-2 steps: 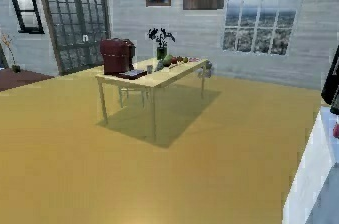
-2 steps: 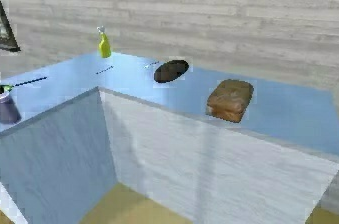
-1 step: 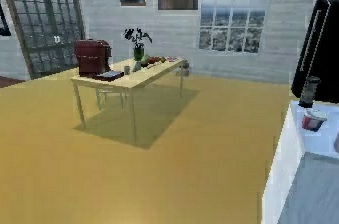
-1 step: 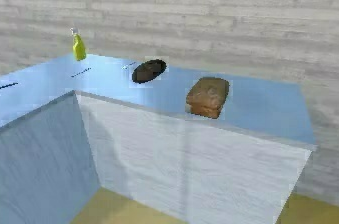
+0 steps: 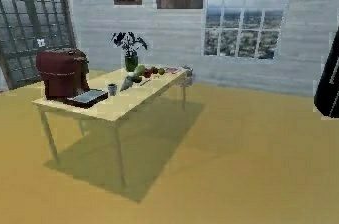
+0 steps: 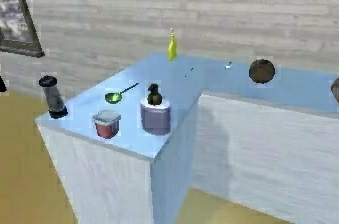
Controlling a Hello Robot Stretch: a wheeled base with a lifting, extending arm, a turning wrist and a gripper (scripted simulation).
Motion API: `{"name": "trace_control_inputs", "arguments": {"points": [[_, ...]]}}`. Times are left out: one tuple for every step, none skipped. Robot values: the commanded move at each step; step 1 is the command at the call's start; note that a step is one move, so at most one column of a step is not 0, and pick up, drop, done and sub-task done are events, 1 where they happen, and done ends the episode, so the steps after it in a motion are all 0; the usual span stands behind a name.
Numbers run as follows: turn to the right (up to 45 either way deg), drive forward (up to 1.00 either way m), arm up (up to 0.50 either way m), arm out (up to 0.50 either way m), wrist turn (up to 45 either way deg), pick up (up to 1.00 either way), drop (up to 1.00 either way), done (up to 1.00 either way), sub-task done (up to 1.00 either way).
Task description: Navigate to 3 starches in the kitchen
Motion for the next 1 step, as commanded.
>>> {"name": "trace_control_inputs", "arguments": {"points": [[9.0,0.0,0.0,0.0,0.0,0.0,0.0,0.0,0.0]]}}
